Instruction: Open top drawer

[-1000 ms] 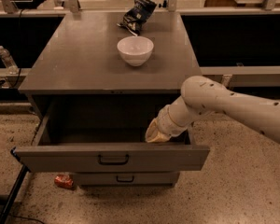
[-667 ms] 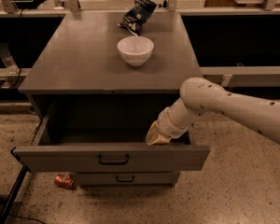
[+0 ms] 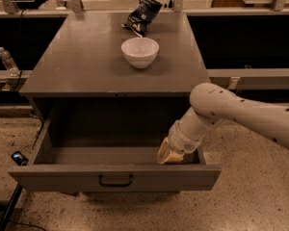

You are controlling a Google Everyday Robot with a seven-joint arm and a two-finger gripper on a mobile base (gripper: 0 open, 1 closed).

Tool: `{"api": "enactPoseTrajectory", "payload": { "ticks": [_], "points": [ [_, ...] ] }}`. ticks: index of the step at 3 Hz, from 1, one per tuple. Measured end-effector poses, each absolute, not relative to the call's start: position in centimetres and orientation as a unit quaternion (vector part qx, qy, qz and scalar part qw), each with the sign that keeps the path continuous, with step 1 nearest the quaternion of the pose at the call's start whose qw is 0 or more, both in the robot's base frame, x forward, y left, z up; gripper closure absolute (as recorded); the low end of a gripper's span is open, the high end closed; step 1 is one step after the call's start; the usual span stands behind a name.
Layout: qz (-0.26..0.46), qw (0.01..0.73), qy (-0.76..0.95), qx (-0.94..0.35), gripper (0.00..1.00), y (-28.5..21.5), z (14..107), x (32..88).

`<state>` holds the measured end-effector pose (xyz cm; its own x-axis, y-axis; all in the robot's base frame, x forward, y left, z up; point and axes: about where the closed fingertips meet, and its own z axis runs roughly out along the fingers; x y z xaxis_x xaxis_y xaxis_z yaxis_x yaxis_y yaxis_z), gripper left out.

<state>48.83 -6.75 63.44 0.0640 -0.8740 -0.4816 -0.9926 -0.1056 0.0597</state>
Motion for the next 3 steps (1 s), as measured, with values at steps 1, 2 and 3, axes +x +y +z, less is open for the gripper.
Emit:
{"api": "enactPoseTrajectory", "payload": {
  "ticks": [1,2,3],
  "points": [
    [0.222,0.112,0.663,-0.706,1.0,-8.0,63.5,45.9],
    [0.23,0.105,0.664,-0.704,1.0,-8.6,63.9,44.8],
    [0.214,0.141,0.655,-0.711,1.0,-8.4,65.9,46.2]
  ]
}}
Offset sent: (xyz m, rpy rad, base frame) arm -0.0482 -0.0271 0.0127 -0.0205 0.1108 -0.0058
